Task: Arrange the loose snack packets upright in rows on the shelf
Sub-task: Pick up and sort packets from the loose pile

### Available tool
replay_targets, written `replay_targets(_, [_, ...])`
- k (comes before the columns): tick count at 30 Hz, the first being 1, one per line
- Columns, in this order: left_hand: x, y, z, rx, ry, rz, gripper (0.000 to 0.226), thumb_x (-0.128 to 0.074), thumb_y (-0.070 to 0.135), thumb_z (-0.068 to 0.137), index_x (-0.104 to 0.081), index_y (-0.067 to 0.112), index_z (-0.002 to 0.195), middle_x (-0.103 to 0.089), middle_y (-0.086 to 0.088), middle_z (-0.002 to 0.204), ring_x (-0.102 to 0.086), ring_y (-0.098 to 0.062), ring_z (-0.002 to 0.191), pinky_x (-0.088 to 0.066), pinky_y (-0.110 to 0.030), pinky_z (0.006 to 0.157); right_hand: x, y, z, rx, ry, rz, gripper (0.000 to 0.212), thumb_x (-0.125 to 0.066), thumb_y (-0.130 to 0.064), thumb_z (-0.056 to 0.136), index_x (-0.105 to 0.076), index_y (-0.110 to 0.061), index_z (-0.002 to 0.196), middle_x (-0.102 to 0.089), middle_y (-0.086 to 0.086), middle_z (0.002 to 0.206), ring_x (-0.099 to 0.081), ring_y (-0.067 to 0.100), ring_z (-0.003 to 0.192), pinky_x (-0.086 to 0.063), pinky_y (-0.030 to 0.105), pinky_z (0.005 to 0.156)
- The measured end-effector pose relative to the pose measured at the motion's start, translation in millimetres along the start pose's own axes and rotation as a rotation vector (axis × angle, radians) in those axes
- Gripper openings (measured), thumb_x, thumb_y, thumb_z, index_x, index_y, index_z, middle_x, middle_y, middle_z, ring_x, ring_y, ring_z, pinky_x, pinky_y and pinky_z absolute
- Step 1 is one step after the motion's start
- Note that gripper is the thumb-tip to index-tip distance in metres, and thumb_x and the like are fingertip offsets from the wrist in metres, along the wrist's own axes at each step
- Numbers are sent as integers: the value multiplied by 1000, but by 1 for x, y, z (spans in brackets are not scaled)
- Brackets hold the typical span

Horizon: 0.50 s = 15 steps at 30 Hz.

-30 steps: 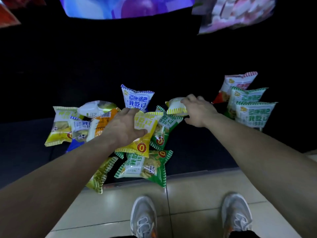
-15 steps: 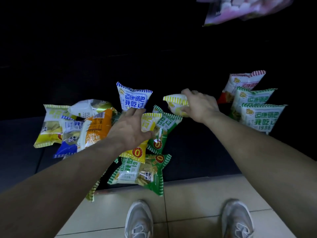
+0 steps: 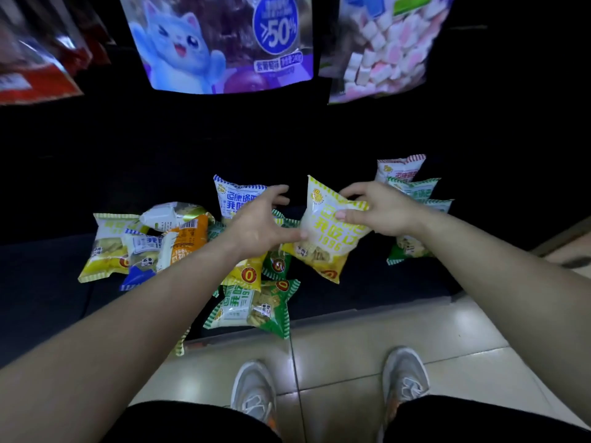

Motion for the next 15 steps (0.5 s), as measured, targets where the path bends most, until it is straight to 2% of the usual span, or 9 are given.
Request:
replay_targets(2, [-7, 13, -2, -19, -58, -128, 102, -86, 39, 66, -29, 25, 149, -51, 9, 135, -46, -8, 121, -41, -28, 95, -5, -5, -14, 29, -6, 69, 46, -76, -42, 82, -61, -24, 122, -70, -7, 102, -70, 9, 92, -58, 32, 81])
replay_targets(4, [-19, 23, -5, -10, -156, -251, 102, -87, 31, 65, -30, 23, 149, -55, 7, 130, -53, -7, 115, -49, -26, 88, -8, -6, -25, 54, -8, 131, 45, -75, -40, 83, -62, -21, 122, -71, -7, 105, -69, 7, 94, -58, 35, 83])
replay_targets(8, [-39, 26, -9, 29, -310, -357, 66, -86, 20, 71, -52, 20, 128, -66, 3, 116, -67, -9, 97, -56, -24, 75, -14, -3, -36, 59, 13, 152, 62, -68, -54, 80, -61, -17, 130, -66, -3, 119, -65, 12, 105, -55, 37, 87])
replay_targets(10, [-39, 23, -7, 33, -306, -388, 57, -85, 16, 72, -56, 16, 121, -69, 0, 111, -69, -10, 93, -56, -22, 73, -15, 2, -38, 38, 23, 171, 58, -66, -61, 80, -62, -24, 126, -69, -9, 112, -67, 8, 95, -59, 34, 73])
replay_targets(12, [-38, 20, -4, 42, -271, -408, 55, -85, 22, 71, -57, 19, 119, -70, 3, 109, -70, -9, 93, -55, -21, 73, -5, 9, -40, 20, 102, 204, 44, -68, -65, 79, -64, -36, 112, -70, -17, 95, -68, 5, 82, -58, 30, 56])
replay_targets(13, [-37, 19, -2, 47, -248, -402, 56, -85, 27, 70, -57, 22, 119, -70, 5, 109, -69, -8, 93, -55, -20, 72, 2, 14, -42, 11, 160, 212, 45, -69, -68, 75, -64, -39, 109, -69, -20, 90, -67, 5, 81, -57, 27, 54])
replay_targets(15, [-37, 17, 2, 65, -208, -382, 60, -84, 40, 66, -57, 26, 117, -70, 7, 108, -69, -6, 92, -55, -20, 73, 14, 26, -45, -21, 255, 199, 61, -73, -73, 65, -60, -40, 115, -66, -22, 95, -66, 5, 83, -57, 28, 60])
Point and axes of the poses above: each hand's wrist, its own z-axis towards the middle knuckle, its own x-axis out of the back of the hand, y = z × x, the point moved 9 cm from there along z, towards the middle knuckle
